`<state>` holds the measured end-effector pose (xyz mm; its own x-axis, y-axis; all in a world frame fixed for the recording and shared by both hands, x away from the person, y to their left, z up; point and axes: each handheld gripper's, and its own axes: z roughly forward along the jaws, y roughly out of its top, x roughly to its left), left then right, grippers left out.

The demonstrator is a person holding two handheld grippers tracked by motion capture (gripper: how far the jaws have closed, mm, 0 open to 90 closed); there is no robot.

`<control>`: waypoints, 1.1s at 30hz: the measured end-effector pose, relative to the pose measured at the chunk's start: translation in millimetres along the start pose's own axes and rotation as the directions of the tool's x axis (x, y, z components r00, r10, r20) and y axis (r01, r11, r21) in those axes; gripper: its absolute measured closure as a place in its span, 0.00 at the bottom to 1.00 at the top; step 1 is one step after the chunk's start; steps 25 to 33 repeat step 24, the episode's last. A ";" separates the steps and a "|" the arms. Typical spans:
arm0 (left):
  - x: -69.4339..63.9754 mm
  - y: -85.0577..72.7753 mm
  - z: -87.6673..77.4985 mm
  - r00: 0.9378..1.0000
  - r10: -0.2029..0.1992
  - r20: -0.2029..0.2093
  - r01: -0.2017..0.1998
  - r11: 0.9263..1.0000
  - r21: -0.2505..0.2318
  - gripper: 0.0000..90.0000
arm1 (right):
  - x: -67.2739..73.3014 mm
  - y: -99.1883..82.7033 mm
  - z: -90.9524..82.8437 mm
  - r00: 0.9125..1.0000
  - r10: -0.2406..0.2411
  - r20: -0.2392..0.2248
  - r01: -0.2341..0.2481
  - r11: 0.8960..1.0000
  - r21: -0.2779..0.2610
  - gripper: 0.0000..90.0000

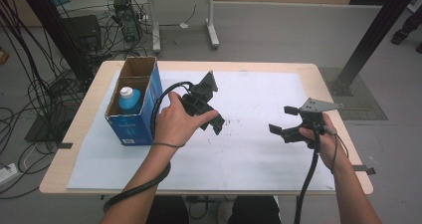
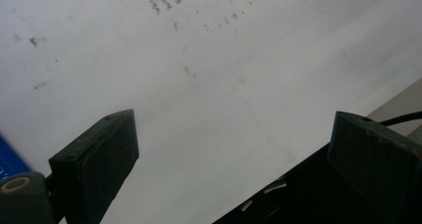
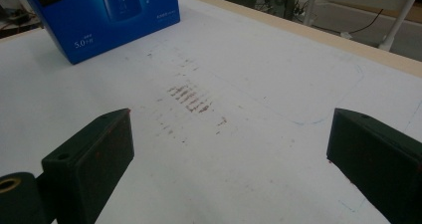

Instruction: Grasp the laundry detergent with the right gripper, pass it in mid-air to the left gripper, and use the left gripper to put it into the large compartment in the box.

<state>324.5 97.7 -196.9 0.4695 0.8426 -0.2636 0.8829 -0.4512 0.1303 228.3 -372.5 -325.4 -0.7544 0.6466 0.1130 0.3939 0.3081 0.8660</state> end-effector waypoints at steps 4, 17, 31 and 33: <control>2.6 0.3 6.0 1.000 -0.010 0.001 0.010 1.000 0.004 0.07 | -0.3 1.3 1.5 1.000 -0.002 0.000 0.002 1.000 0.008 0.05; 11.4 -0.6 15.5 0.999 -0.022 0.025 0.022 1.000 0.013 0.07 | 0.2 3.1 6.9 1.000 -0.001 -0.005 0.001 1.000 0.012 0.05; 13.1 -1.5 21.7 0.999 -0.019 0.039 0.018 1.000 0.018 0.07 | 2.4 3.5 6.2 1.000 -0.002 -0.004 0.002 1.000 0.008 0.05; 13.1 -1.5 21.7 0.999 -0.019 0.039 0.018 1.000 0.018 0.07 | 2.4 3.5 6.2 1.000 -0.002 -0.004 0.002 1.000 0.008 0.05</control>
